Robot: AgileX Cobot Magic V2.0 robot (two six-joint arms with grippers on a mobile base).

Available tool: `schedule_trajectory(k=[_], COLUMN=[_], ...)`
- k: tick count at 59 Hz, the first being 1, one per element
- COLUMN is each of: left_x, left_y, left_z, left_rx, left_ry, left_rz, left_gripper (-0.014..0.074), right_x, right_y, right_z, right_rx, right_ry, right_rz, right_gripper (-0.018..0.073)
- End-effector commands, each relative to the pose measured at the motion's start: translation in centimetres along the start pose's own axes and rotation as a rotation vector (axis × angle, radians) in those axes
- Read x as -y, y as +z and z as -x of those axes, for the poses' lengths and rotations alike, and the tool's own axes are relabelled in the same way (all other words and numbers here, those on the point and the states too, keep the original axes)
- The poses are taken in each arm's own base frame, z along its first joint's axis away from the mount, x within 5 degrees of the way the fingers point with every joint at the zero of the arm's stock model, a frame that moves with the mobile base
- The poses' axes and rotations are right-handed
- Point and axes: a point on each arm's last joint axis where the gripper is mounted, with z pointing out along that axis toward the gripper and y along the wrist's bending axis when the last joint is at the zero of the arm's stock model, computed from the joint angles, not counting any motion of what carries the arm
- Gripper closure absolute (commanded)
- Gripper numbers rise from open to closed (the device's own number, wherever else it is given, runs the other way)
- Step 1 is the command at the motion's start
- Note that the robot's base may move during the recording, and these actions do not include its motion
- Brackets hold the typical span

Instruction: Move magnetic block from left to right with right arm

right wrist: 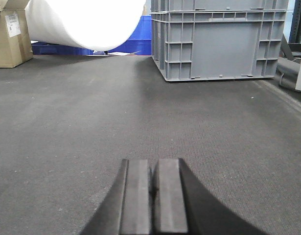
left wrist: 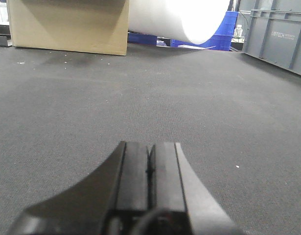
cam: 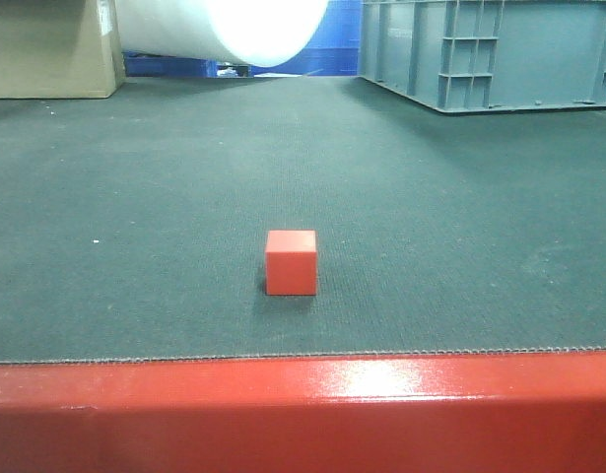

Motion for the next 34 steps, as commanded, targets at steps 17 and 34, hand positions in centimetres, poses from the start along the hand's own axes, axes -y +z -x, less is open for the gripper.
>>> schedule_trajectory(k=[17,34], left_x=[0.04,0.04], left_y=[-0.06,-0.06], left_z=[0.52,0.52], left_rx=[0.085,0.085], left_ry=[-0.005,-0.005], left_rz=[-0.007,-0.007], left_gripper=[0.0712,0.0713], right_x=[0.01,0.01], right_y=[-0.22,-0.22], right_z=[1.00,1.00], right_rx=[0.105,0.105], right_ry=[-0.016,-0.016], right_rz=[-0.005,-0.005], right_gripper=[0.0503,0.0503])
